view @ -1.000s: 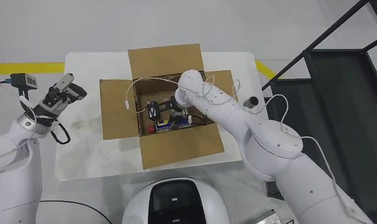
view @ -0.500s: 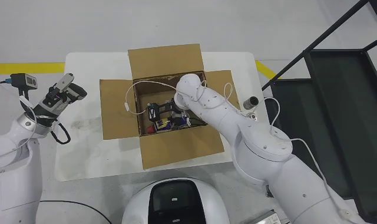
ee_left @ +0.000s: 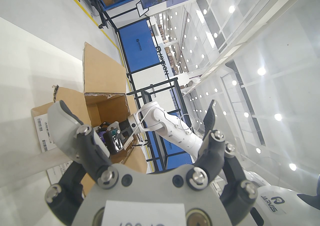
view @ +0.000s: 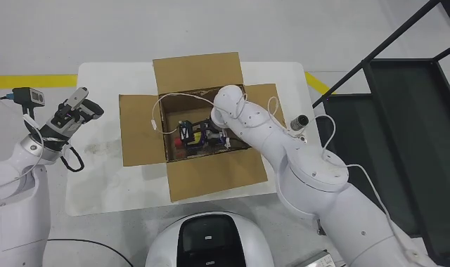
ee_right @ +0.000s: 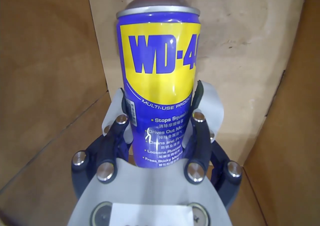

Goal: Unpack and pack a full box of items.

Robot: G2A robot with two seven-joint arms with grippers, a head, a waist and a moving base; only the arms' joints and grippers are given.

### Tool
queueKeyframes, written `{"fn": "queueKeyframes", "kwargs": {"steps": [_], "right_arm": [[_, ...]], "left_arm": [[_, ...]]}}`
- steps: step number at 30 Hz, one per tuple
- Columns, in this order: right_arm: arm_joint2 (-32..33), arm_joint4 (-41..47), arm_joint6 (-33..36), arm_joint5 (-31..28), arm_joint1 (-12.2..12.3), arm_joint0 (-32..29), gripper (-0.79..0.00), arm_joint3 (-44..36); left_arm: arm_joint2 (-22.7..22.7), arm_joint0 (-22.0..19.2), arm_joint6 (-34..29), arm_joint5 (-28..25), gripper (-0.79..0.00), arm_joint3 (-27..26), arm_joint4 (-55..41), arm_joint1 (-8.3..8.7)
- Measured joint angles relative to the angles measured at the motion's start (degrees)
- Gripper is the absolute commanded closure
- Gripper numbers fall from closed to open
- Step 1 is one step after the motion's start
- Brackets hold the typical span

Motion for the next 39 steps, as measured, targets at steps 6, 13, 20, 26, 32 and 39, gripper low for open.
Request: {"fn": "queueKeyframes", "kwargs": {"steps": [6,13,20,26,32,39], "right_arm": [[-0.14,-0.93,-3.39,0.03,1.32,1.36,0.0,-0.61],[-0.5,0.02,-5.89,0.03,3.84,1.88,0.0,-2.67],[-1.7,0.74,-8.7,0.03,8.18,2.54,0.0,-8.94],[-1.67,4.07,-5.38,0.03,13.26,3.07,0.0,-16.68],[0.99,8.7,-2.17,0.05,20.18,3.57,0.0,-27.88],[10.84,10.41,2.56,4.85,31.82,-3.4,0.0,-46.55]], "left_arm": [[0.0,0.0,0.0,0.0,-0.785,0.0,0.0,0.0],[0.0,0.0,0.0,0.0,-0.785,0.0,0.0,0.0],[0.0,0.0,0.0,0.0,-0.785,0.0,0.0,0.0],[0.0,0.0,0.0,0.0,-0.785,0.0,0.0,0.0],[0.0,0.0,0.0,0.0,-0.785,0.0,0.0,0.0],[0.0,0.0,0.0,0.0,-0.785,0.0,0.0,0.0]]}}
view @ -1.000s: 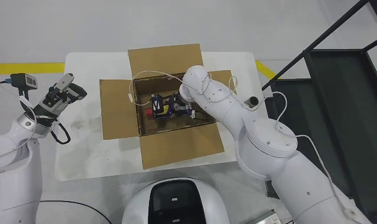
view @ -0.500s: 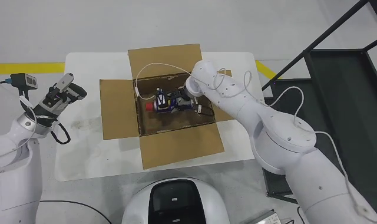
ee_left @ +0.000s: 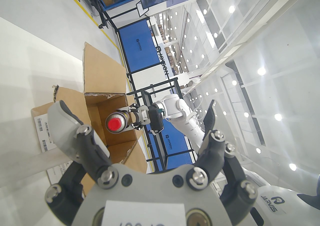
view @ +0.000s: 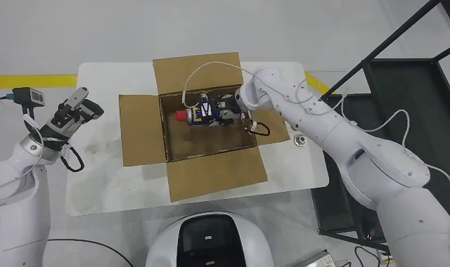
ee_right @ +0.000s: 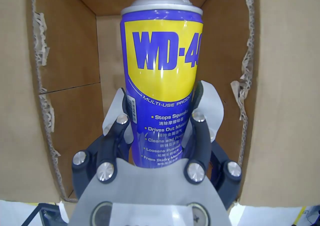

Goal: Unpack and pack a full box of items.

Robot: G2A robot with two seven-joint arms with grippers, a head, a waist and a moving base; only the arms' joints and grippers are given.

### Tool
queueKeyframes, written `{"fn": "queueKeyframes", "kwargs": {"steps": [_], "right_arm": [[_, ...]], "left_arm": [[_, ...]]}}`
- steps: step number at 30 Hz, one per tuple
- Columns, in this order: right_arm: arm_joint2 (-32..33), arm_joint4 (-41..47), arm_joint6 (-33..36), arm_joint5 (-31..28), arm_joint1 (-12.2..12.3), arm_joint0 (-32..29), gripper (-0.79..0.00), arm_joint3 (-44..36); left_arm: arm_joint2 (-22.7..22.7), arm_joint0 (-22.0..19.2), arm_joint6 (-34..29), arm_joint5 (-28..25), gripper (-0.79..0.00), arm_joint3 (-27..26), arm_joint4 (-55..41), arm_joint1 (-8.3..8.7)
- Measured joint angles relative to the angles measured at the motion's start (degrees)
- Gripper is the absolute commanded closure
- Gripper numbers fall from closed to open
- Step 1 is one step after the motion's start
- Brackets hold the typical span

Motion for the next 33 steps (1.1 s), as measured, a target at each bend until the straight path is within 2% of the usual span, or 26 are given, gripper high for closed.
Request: {"fn": "queueKeyframes", "kwargs": {"steps": [2,6,9,12,15,18,33], "right_arm": [[3.78,0.11,0.99,2.09,3.23,-3.37,0.0,-6.28],[14.95,-1.81,1.21,7.15,10.55,-14.21,0.0,-22.22],[23.22,-4.01,0.73,10.61,14.6,-23.4,0.0,-32.3],[30.6,-6.15,-1.85,14.3,17.28,-32.13,0.0,-39.32],[36.68,-9.05,-6.82,17.6,18.92,-39.61,0.0,-43.47],[40.48,-11.31,-12.35,18.75,19.69,-44.46,0.0,-45.77],[40.46,-11.26,-12.09,18.72,19.68,-44.32,0.0,-45.72]], "left_arm": [[0.0,0.0,0.0,0.0,-0.785,0.0,0.0,0.0],[0.0,0.0,0.0,0.0,-0.785,0.0,0.0,0.0],[0.0,0.0,0.0,0.0,-0.785,0.0,0.0,0.0],[0.0,0.0,0.0,0.0,-0.785,0.0,0.0,0.0],[0.0,0.0,0.0,0.0,-0.785,0.0,0.0,0.0],[0.0,0.0,0.0,0.0,-0.785,0.0,0.0,0.0],[0.0,0.0,0.0,0.0,-0.785,0.0,0.0,0.0]]}}
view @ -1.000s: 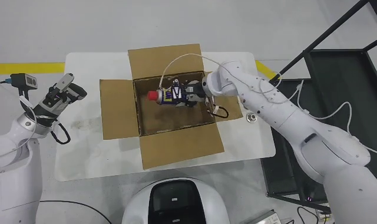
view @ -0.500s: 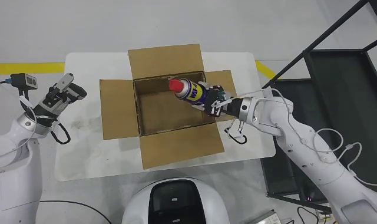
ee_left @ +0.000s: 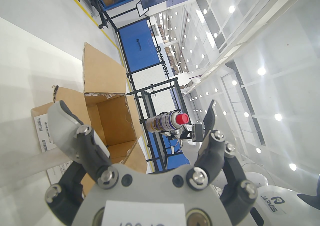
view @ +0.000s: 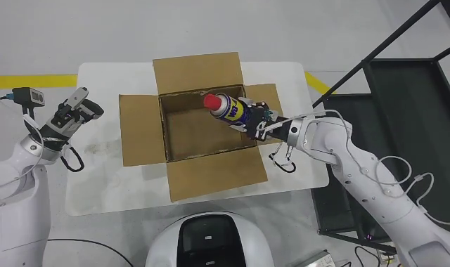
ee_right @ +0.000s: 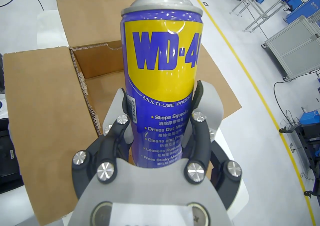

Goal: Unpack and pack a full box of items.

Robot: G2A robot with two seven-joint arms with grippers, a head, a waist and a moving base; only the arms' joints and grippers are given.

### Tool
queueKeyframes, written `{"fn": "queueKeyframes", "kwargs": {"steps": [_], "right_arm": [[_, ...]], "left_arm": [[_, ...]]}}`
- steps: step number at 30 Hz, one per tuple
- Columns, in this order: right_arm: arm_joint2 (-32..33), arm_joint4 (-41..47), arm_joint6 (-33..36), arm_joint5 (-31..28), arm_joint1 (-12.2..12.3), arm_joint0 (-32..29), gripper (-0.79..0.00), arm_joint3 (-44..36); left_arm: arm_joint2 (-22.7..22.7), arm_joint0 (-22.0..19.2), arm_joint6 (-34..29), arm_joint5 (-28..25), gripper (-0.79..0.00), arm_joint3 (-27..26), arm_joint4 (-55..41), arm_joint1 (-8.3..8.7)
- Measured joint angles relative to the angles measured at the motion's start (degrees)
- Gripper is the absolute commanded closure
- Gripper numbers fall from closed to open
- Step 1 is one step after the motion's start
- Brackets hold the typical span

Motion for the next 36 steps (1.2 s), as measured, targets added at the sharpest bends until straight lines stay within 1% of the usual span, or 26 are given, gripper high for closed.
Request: {"fn": "queueKeyframes", "kwargs": {"steps": [7,9,11,14,17,21,24,29,31,33,36], "right_arm": [[0.02,0.06,-0.1,0.08,-0.01,-0.07,0.0,0.0],[0.43,1.52,-1.77,0.66,-0.15,-0.61,0.0,0.62],[1.31,3.72,-4.54,0.64,-0.22,-1.41,0.0,2.07],[3.68,9.2,-10.64,-0.61,-0.13,-3.9,0.0,5.29],[7.13,9.25,-18.47,-0.69,0.22,-7.48,0.0,9.05],[11.96,5.39,-31.36,2.93,0.61,-13.84,0.0,14.99],[14.62,4.38,-38.28,7.32,0.65,-18.62,0.0,18.06],[18.68,7.88,-43.24,12.75,0.48,-25.88,0.0,18.9],[19.75,9.1,-44.08,13.79,0.39,-28.07,0.0,18.65],[20.13,9.63,-44.24,14.02,0.34,-29.09,0.0,18.59],[20.09,9.59,-44.2,13.97,0.34,-28.94,0.0,18.6]], "left_arm": [[0.0,0.0,0.0,0.0,-0.785,0.0,0.0,0.0],[0.0,0.0,0.0,0.0,-0.785,0.0,0.0,0.0],[0.0,0.0,0.0,0.0,-0.785,0.0,0.0,0.0],[0.0,0.0,0.0,0.0,-0.785,0.0,0.0,0.0],[0.0,0.0,0.0,0.0,-0.785,0.0,0.0,0.0],[0.0,0.0,0.0,0.0,-0.785,0.0,0.0,0.0],[0.0,0.0,0.0,0.0,-0.785,0.0,0.0,0.0],[0.0,0.0,0.0,0.0,-0.785,0.0,0.0,0.0],[0.0,0.0,0.0,0.0,-0.785,0.0,0.0,0.0],[0.0,0.0,0.0,0.0,-0.785,0.0,0.0,0.0],[0.0,0.0,0.0,0.0,-0.785,0.0,0.0,0.0]]}}
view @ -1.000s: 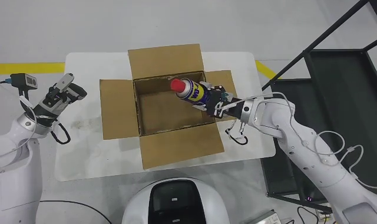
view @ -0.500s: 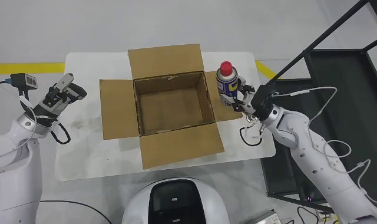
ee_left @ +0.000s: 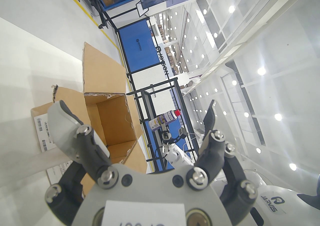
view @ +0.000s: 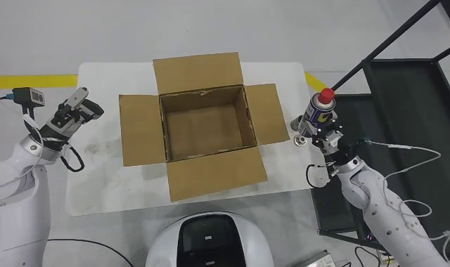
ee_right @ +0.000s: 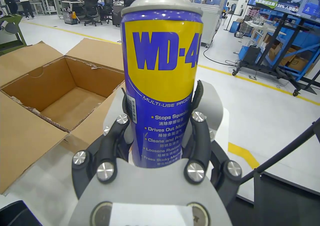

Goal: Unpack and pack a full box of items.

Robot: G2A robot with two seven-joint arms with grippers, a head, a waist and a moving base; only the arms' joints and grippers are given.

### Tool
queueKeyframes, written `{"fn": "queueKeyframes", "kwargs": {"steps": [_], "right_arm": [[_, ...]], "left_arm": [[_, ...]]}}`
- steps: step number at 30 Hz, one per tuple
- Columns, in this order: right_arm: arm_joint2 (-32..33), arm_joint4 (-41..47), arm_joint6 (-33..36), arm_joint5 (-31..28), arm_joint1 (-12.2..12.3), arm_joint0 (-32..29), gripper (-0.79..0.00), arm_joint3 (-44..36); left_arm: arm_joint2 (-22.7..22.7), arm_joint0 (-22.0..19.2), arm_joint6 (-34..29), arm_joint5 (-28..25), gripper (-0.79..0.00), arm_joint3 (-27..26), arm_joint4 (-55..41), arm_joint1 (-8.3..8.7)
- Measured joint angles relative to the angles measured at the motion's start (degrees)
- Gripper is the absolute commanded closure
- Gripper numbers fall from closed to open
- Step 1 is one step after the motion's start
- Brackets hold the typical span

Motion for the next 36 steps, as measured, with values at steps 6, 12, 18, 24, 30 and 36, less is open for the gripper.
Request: {"fn": "queueKeyframes", "kwargs": {"steps": [6,12,18,24,30,36], "right_arm": [[-0.01,-0.02,0.01,-0.01,0.0,0.01,0.0,0.01],[-0.01,-0.02,0.01,-0.01,0.0,0.01,0.0,0.01],[0.6,-1.34,0.11,0.93,-0.34,-1.16,0.0,3.48],[-3.04,-0.98,-13.24,-2.07,-1.82,-3.52,0.0,11.53],[-9.18,-2.25,-21.45,2.59,-4.36,-0.64,0.0,20.01],[-12.02,0.68,-22.52,3.56,-5.71,2.29,0.0,23.62]], "left_arm": [[0.0,0.0,0.0,0.0,-0.785,0.0,0.0,0.0],[0.0,0.0,0.0,0.0,-0.785,0.0,0.0,0.0],[0.0,0.0,0.0,0.0,-0.785,0.0,0.0,0.0],[0.0,0.0,0.0,0.0,-0.785,0.0,0.0,0.0],[0.0,0.0,0.0,0.0,-0.785,0.0,0.0,0.0],[0.0,0.0,0.0,0.0,-0.785,0.0,0.0,0.0]]}}
